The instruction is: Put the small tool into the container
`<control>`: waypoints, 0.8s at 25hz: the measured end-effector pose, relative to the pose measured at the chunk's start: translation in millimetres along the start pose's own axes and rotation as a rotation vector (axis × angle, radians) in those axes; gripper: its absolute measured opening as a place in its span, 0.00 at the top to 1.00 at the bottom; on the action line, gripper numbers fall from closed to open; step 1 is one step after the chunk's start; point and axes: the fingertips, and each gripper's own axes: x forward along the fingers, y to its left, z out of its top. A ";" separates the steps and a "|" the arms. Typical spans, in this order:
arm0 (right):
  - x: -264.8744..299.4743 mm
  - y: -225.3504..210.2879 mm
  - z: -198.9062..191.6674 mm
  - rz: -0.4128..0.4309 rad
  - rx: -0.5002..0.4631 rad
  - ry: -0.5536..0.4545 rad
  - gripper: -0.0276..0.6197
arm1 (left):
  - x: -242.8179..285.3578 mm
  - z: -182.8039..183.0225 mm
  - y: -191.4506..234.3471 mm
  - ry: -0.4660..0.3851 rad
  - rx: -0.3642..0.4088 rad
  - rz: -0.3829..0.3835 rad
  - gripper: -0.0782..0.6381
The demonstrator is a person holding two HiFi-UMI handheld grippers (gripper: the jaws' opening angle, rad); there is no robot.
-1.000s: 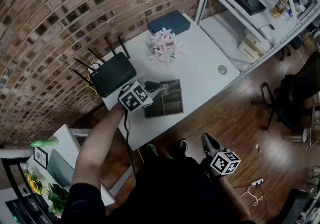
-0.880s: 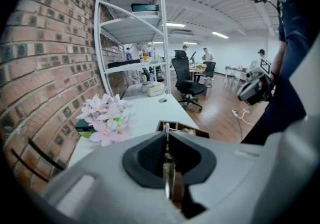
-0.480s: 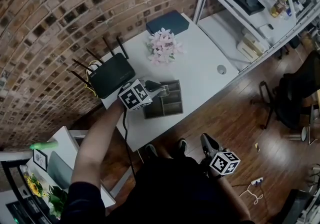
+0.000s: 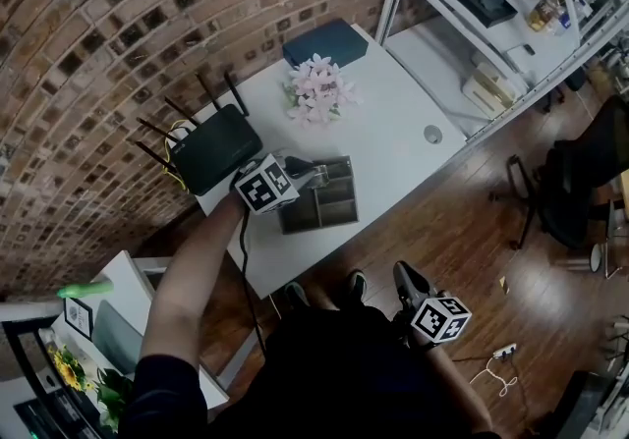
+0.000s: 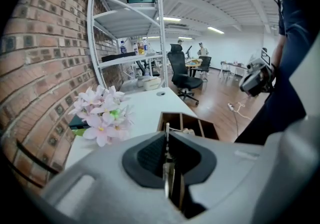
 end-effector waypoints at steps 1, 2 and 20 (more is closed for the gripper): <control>0.6 0.0 0.2 0.001 -0.001 0.001 0.94 | 1.2 -0.4 1.4 0.000 0.002 0.004 0.86; 1.3 0.1 0.3 0.002 -0.001 0.002 0.94 | 2.3 -1.0 3.3 0.000 0.006 0.010 0.86; 9.4 0.3 0.1 0.029 -0.005 0.033 0.94 | 15.7 -25.6 23.0 0.051 -0.088 0.156 0.80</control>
